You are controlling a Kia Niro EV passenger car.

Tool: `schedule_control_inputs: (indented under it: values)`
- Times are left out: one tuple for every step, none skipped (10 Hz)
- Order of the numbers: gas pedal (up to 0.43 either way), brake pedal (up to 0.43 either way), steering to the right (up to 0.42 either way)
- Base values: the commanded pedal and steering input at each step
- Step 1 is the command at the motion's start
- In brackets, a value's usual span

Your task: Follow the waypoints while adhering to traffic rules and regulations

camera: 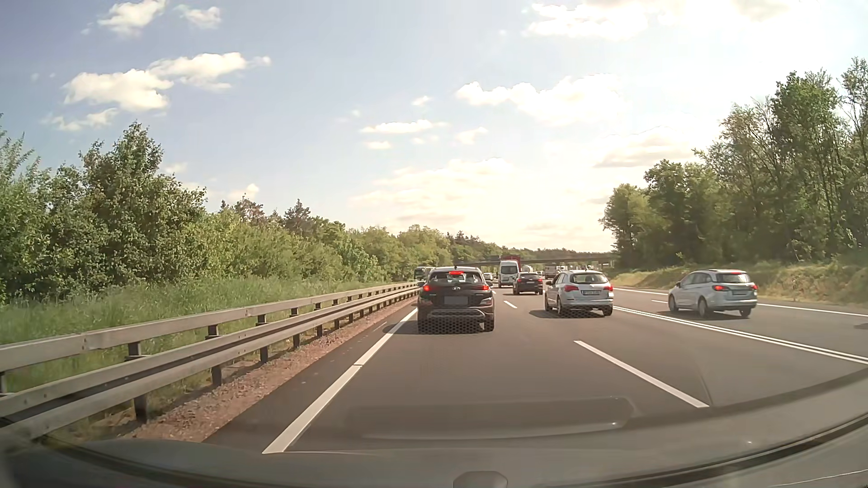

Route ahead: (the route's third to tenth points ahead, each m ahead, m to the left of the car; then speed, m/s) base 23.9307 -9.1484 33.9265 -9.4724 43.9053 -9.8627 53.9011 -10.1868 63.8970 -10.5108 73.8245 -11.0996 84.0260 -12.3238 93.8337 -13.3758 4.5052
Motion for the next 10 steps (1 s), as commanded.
schedule_control_inputs:
  values:
    - [0.059,0.0,0.004]
    - [0.047,0.0,0.004]
    - [0.028,0.0,0.004]
    - [0.0,0.0,0.005]
    - [0.0,0.0,0.005]
    - [0.0,0.0,0.004]
    - [0.0,0.0,0.005]
    - [0.0,0.0,0.005]
    - [0.0,0.0,0.006]
    - [0.0,0.0,0.006]
